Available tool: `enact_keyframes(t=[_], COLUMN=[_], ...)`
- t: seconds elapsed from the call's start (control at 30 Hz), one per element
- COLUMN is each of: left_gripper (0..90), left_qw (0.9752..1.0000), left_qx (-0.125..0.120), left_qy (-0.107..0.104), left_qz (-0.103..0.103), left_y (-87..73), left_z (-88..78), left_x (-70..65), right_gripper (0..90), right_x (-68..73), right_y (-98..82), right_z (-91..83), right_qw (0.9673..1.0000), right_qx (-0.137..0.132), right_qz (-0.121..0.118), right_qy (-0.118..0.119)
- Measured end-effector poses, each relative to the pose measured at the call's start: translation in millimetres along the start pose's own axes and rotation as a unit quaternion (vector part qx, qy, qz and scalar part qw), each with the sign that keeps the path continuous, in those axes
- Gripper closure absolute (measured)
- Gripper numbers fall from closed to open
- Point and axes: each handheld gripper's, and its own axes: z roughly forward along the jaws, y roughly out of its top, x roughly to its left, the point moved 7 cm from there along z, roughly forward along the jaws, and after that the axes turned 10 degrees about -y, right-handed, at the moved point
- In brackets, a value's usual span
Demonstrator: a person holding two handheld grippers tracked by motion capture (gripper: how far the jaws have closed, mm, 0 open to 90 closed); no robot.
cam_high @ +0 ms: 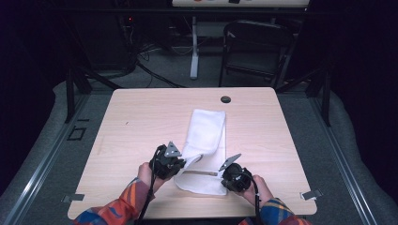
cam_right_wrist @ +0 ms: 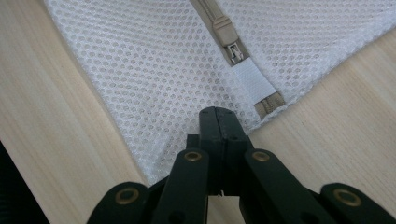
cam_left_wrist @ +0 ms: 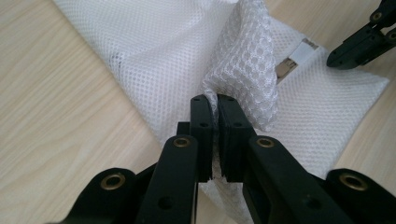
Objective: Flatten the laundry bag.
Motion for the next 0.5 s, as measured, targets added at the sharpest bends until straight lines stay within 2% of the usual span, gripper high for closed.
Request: enact_keyframes(t=[0.2, 0.4, 0.5], left_gripper=[85.6, 85.6, 85.6], left_qw=[0.9997, 0.9988, 0.9985], left_qx=[0.015, 0.032, 0.038], left_qy=[0.02, 0.036, 0.037], left_qz=[0.001, -0.01, -0.015], left_y=[-8.1, -18.4, -22.4], left_z=[-4.9, -11.6, -13.1], left_x=[5.5, 15.1, 17.2], right_gripper=[90.0, 90.0, 90.0], right_x=[-0.1, -0.5, -1.1], right_y=[0.0, -0.1, -0.3], right_z=[0.0, -0.3, -0.4], right_qw=[1.0, 1.0, 1.0], right_qx=[0.001, 0.003, 0.005], right_qz=[0.001, -0.003, -0.005], right_qy=[0.0, -0.001, -0.003])
